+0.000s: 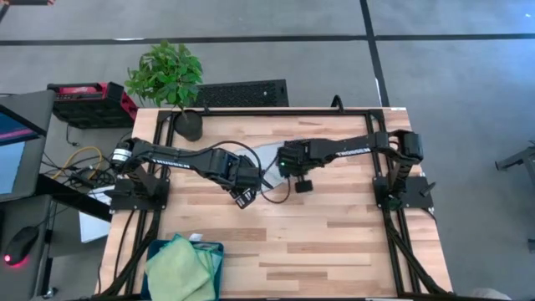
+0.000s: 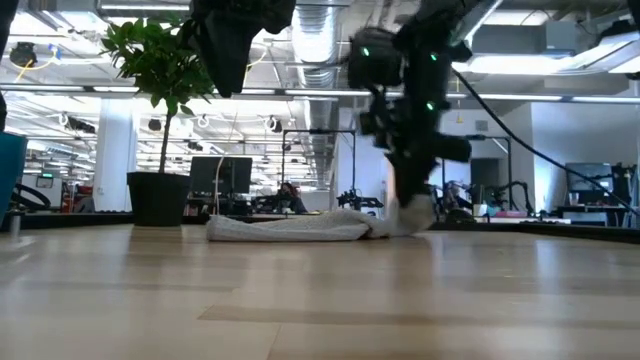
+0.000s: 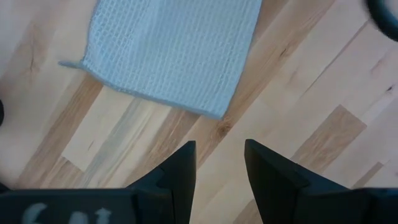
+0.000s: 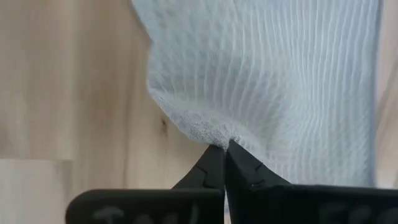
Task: Fold microfiber towels
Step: Fold the gray microfiber towel
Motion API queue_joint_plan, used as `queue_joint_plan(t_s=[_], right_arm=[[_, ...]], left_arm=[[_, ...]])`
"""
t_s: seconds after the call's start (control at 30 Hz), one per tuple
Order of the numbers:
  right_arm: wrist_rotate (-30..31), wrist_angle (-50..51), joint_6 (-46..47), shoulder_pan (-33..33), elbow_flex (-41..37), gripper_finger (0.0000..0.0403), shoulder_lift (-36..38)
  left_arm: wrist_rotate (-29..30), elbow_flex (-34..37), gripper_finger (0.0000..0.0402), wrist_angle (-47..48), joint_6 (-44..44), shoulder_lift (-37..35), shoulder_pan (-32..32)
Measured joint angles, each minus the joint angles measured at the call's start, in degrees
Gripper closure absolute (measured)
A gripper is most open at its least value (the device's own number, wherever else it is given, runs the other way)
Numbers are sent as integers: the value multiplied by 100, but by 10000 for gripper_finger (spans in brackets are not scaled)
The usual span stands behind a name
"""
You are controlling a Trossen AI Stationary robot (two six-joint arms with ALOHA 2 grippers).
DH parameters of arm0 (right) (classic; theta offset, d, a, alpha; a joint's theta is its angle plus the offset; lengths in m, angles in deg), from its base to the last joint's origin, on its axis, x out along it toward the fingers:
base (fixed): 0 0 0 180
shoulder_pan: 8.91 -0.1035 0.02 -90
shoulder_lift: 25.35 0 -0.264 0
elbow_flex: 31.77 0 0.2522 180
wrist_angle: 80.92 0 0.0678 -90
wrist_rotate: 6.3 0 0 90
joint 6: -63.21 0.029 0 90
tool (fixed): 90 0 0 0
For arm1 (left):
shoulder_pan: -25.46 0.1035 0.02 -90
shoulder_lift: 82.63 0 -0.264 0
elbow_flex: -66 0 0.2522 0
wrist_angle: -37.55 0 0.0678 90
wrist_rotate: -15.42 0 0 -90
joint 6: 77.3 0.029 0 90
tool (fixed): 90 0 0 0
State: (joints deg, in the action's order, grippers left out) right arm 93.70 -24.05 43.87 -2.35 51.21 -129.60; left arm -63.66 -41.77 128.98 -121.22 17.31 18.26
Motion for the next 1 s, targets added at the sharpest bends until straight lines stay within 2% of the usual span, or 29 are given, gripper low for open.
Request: queue_joint_plan(t_s=[0.27, 0.5, 0.77, 1.0], right_arm=[[79, -341, -1153, -101, 1121, 397, -96], [-133, -1402, -1875, -246, 1439, 400, -326], [-295, -2002, -2255, -265, 1701, 400, -499], [-517, -2418, -2751, -232, 2177, 401, -974]], left_arm=[[-39, 0, 271, 4, -82, 0, 0], [9, 3, 271, 42, -419, -47, -6], [232, 4, 271, 148, -1078, -654, -148], [466, 4, 271, 111, -1553, -1225, -294]])
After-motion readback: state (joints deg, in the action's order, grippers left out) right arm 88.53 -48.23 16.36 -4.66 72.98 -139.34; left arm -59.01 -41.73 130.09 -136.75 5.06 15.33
